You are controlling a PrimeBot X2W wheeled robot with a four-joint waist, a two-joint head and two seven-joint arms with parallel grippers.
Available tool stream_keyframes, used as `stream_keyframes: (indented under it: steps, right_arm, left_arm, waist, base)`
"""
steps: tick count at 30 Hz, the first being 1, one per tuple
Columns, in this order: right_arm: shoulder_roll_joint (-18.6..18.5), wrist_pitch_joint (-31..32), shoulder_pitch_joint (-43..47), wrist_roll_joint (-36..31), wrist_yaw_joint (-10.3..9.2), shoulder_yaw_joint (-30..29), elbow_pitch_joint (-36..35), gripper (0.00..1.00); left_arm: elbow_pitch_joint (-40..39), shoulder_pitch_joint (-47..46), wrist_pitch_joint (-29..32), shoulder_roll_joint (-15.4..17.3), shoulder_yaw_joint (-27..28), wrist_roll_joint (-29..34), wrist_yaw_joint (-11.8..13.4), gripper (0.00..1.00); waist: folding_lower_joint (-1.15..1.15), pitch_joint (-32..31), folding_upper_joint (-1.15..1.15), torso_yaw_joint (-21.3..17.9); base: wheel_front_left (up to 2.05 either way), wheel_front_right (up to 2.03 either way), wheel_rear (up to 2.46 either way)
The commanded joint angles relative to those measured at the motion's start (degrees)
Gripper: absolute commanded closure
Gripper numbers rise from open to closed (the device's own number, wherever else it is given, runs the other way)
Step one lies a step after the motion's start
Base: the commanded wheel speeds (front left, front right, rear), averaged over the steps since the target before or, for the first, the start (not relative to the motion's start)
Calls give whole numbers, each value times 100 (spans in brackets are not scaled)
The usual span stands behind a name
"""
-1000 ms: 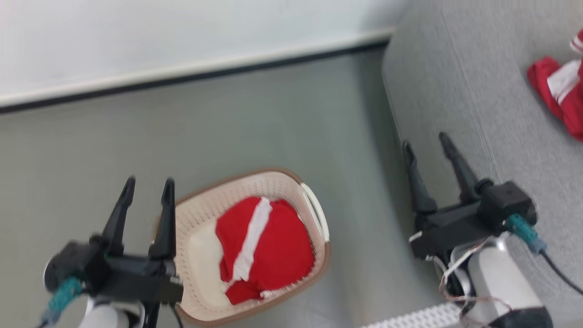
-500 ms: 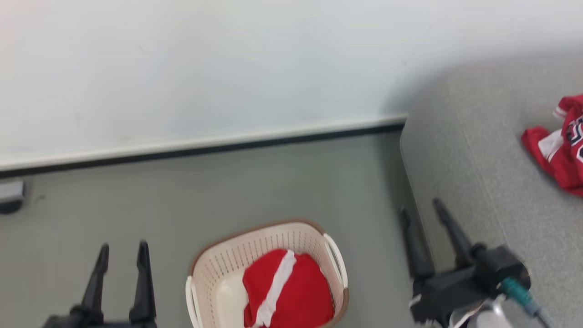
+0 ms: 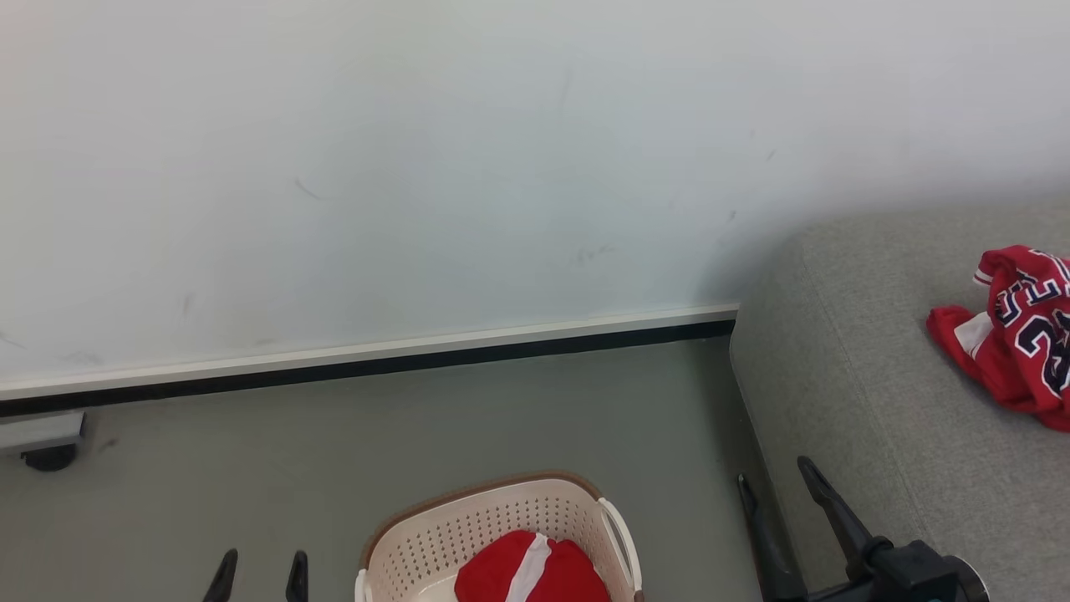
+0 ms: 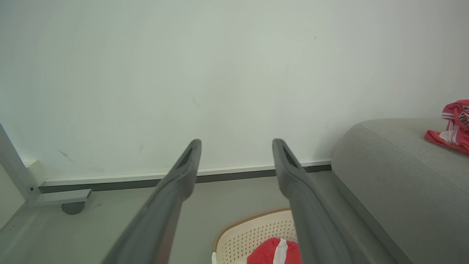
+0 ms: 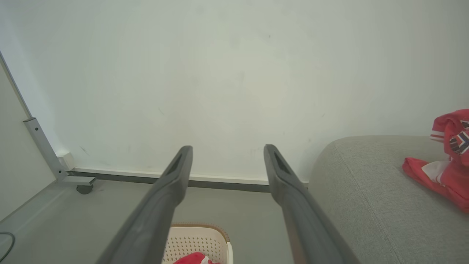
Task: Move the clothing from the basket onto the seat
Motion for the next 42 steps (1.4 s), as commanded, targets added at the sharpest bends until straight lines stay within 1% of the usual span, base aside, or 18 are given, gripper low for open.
stream_keyframes:
  steps: [1, 4, 6, 10, 13, 16, 23, 31, 42]
  right_arm:
    - [3, -3, 70, -33, 3, -11, -23, 0]
    - [12, -3, 241, -77, 3, -63, -97, 0]
    - [7, -3, 327, -94, 4, -97, -148, 0]
    - [-21, -3, 480, -132, 4, -225, -217, 0]
    - [-7, -3, 512, -161, 4, -336, -275, 0]
    - [22, -3, 519, -167, 4, -397, -301, 0]
    - [49, -3, 488, -169, 4, -354, -296, 0]
    - [72, -3, 505, -152, 4, -339, -296, 0]
    - [68, -3, 491, -81, 4, -311, -247, 0]
  left_arm:
    - [24, 103, -23, -5, 8, 83, -8, 0]
    - [127, 288, -23, -6, -86, 230, -31, 0]
    - [214, 357, -23, -12, -133, 266, 4, 0]
    - [369, 394, -23, -27, -149, 151, 79, 0]
    - [455, 361, -23, -33, -140, 166, 109, 0]
    - [508, 333, -23, -24, -175, 285, 82, 0]
    - [618, 277, -23, -19, -148, 305, 89, 0]
    - [585, 247, -23, -34, -71, 142, 147, 0]
    - [321, 197, -23, -41, 22, 29, 247, 0]
  waist:
    - [1, -94, 1, -19]
    - [1, -172, 1, -47]
    - [1, -207, 1, -58]
    - [1, -239, 1, -51]
    - [1, -236, 1, -50]
    - [1, -225, 1, -62]
    - [1, -181, 1, -81]
    - [1, -155, 1, -65]
    - [1, -129, 1, -54]
  base:
    - [0, 0, 0]
    - [0, 0, 0]
    - [0, 0, 0]
    - [0, 0, 0]
    - [0, 0, 0]
    - [0, 0, 0]
    - [0, 0, 0]
    - [0, 0, 0]
    - [0, 0, 0]
